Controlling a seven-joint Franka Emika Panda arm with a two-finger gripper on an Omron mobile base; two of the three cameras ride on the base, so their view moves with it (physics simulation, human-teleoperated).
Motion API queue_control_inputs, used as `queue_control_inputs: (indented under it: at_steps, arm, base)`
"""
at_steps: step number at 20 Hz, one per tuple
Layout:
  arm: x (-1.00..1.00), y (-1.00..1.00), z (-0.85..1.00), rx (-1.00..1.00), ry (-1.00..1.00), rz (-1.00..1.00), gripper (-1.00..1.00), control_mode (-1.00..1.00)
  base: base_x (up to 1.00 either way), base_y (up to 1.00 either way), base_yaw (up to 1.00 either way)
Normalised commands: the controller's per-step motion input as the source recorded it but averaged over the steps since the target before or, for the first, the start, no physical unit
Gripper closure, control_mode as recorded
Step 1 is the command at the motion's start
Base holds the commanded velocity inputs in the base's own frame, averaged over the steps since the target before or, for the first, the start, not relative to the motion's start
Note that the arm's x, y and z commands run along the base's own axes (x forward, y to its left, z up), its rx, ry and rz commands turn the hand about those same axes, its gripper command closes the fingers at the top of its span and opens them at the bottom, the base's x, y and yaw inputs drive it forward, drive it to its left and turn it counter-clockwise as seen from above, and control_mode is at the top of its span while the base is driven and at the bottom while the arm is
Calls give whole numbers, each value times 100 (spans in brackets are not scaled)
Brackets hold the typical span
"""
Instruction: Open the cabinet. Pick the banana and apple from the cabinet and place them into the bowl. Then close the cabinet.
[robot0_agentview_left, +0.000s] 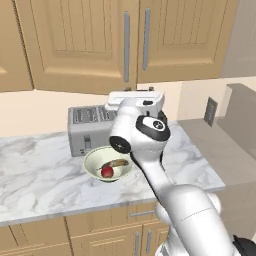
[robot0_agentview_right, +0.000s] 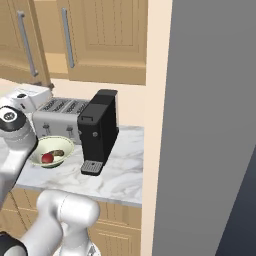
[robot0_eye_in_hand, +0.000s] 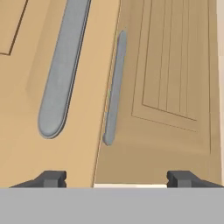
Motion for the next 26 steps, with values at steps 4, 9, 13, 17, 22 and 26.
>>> queue_control_inputs:
  at_steps: [4,9,13,17,22,26]
  arm:
    - [71,-24,0,0,0,15,-100,-100]
    - [68,-17,3,0,0,15,-100,-100]
    - [68,-7,2,0,0,13,-100,-100]
    - [67,-5,0,0,1,13,-100,-100]
    - [64,-6,0,0,2,13,-100,-100]
    - [58,-6,0,0,3,12,-100,-100]
  base:
    - [0,0,0]
    - [0,0,0]
    - [0,0,0]
    - [0,0,0]
    - [0,0,0]
    - [0,0,0]
